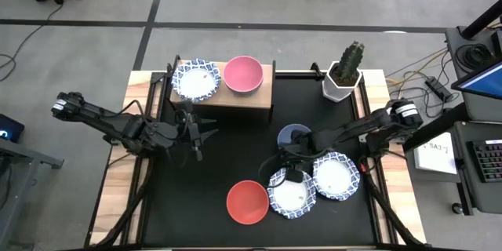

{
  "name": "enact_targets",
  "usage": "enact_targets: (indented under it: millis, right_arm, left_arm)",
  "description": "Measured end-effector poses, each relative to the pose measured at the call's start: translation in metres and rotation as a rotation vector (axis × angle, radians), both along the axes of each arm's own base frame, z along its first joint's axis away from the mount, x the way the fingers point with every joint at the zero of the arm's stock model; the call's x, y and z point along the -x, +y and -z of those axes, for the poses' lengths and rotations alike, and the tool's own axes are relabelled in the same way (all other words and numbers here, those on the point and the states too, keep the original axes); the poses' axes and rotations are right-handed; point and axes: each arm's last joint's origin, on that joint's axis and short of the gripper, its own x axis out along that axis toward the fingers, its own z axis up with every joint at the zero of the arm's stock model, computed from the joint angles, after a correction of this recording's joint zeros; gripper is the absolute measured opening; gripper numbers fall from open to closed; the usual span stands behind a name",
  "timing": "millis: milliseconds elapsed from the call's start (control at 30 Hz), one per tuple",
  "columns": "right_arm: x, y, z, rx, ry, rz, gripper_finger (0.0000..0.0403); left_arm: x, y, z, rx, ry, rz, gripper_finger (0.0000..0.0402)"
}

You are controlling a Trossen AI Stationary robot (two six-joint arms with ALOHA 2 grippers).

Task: Place and stack bowls onto a shelf
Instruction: Stack the blue bowl on top of the pink bowl on the shelf

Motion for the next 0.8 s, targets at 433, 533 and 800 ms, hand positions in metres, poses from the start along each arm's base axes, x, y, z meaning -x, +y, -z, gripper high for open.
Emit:
enact_targets:
  millis: [433,533,800]
  right_arm:
    - [0.011,-0.001,-0.03,-0.06,-0.079,-0.021,0.0011]
    - [0.018,-0.001,-0.06,-0.09,-0.185,-0.047,0.0009]
    - [0.033,-0.011,-0.16,0.126,-0.663,-0.195,0.0009]
  left_arm:
    - [0.0,0.0,0.0,0.019,-0.01,-0.006,0.0115]
    - [0.0,0.0,-0.001,0.025,-0.018,-0.007,0.0115]
    - [-0.001,0.0,-0.003,0.028,-0.038,-0.005,0.0115]
